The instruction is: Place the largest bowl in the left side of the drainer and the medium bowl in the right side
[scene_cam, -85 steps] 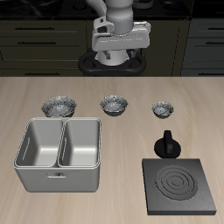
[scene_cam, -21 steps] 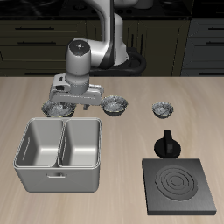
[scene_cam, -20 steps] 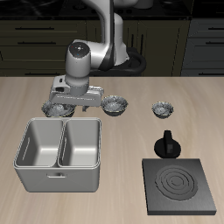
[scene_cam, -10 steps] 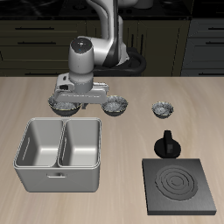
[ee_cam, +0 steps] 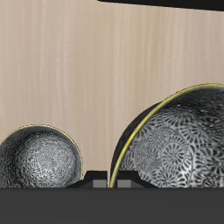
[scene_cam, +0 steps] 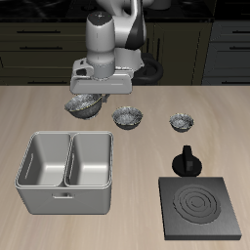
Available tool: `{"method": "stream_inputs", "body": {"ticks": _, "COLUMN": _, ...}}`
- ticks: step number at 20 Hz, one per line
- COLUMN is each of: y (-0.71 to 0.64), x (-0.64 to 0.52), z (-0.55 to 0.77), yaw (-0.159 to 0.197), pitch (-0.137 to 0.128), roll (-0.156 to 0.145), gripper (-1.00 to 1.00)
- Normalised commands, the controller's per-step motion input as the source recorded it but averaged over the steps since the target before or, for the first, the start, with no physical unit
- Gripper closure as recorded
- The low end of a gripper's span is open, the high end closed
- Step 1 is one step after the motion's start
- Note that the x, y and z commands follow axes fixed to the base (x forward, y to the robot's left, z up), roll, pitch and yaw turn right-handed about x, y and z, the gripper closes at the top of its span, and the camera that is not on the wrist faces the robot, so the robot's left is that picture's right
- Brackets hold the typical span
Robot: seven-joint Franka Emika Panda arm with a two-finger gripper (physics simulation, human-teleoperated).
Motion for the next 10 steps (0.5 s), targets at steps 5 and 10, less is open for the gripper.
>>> {"method": "stream_inputs", "body": {"ticks": 5, "y": 0.54, "x": 0.12, "z": 0.78, "yaw": 0.006, "pitch": -0.078, "roll": 0.043, "gripper": 1.00}}
{"method": "stream_inputs", "body": {"ticks": 10, "y": 0.24, "x": 0.15, "z": 0.39, "yaw": -0.007, "pitch": -0.031, "roll": 0.017, "gripper": 1.00}}
